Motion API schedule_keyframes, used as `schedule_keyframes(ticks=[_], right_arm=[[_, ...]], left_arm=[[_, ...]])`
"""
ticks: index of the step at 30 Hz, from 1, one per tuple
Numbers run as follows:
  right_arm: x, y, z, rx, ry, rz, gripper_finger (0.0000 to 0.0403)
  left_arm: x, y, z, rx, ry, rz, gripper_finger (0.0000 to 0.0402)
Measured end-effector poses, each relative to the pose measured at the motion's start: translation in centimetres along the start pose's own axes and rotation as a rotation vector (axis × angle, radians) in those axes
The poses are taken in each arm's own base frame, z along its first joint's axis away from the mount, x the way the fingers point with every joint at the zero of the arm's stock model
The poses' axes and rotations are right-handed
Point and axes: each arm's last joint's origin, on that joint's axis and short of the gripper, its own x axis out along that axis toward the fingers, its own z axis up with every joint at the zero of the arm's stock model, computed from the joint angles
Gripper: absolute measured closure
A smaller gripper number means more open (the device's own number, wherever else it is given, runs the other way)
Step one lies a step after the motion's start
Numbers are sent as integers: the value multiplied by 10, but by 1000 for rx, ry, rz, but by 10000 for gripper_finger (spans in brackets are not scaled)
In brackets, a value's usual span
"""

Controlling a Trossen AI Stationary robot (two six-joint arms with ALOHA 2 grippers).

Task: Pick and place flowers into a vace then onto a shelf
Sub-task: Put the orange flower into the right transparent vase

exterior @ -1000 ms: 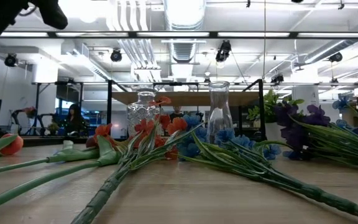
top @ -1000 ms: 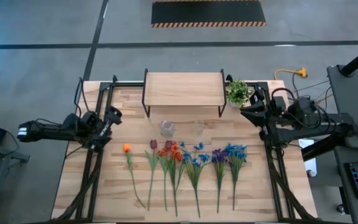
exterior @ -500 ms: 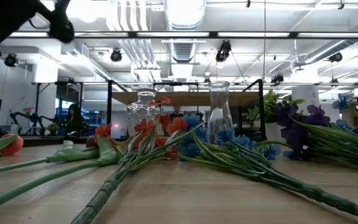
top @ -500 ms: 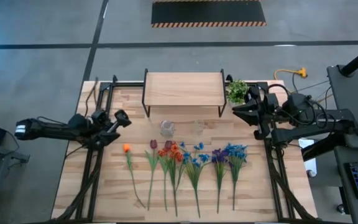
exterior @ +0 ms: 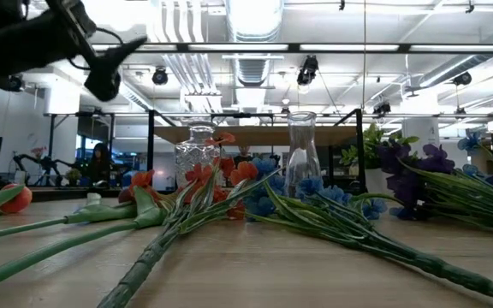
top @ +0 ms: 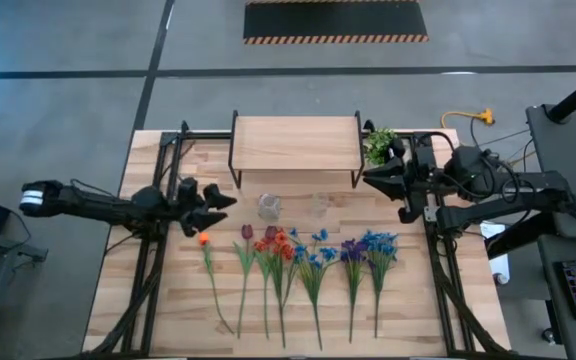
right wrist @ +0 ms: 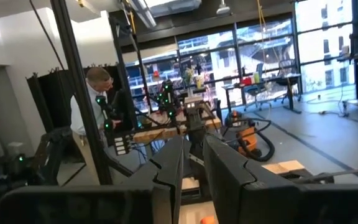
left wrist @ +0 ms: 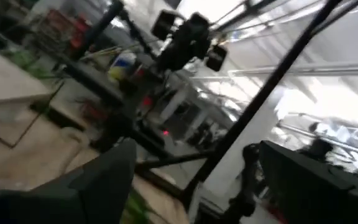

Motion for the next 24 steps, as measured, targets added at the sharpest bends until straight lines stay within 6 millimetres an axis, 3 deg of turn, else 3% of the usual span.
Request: schedule_keyframes(ticks=[6, 13, 24], right_arm=[[2, 2, 4, 1, 46, 12, 346], [-2, 4, 12, 6, 208, -26, 346], [-6, 7, 22, -77, 340, -41, 346]], left_arm=[[3, 3, -3, -123, 15, 21, 79], [21, -10, 4, -158, 135, -118, 93], [84, -43, 32, -189, 728, -12, 194]])
